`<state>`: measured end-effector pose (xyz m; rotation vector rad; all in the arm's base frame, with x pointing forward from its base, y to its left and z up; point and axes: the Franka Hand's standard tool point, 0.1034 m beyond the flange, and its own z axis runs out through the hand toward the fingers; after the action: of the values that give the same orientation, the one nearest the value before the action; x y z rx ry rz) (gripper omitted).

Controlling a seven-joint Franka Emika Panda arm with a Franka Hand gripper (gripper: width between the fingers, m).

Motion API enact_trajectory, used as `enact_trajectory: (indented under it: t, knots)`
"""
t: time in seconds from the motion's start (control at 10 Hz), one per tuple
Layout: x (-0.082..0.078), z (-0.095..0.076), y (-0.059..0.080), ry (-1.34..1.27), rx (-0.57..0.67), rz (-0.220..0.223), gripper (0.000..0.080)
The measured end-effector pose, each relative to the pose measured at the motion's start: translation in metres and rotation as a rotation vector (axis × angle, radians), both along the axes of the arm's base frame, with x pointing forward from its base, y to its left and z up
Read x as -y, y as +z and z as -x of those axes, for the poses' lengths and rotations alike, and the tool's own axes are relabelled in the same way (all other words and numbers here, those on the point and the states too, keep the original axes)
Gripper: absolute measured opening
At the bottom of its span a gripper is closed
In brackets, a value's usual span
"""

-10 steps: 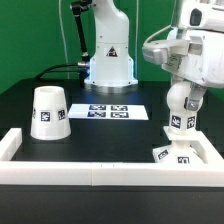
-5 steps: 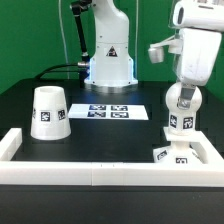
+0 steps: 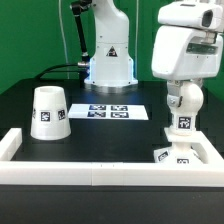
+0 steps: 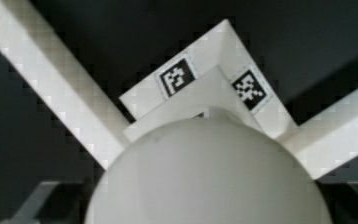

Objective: Assemble lamp

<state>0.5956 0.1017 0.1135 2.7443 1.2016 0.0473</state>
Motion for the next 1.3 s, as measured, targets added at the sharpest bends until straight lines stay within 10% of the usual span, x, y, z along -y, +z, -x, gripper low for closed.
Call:
enact_trajectory:
  t: [0.9,1.3]
  knots:
    - [-0.0034,0.0005,-0.0003,-0.533,0.065,-0.05,0.0579]
    - [-0.0018,0.0001,-0.0011,-0.958,0.07,-0.139,0.0579]
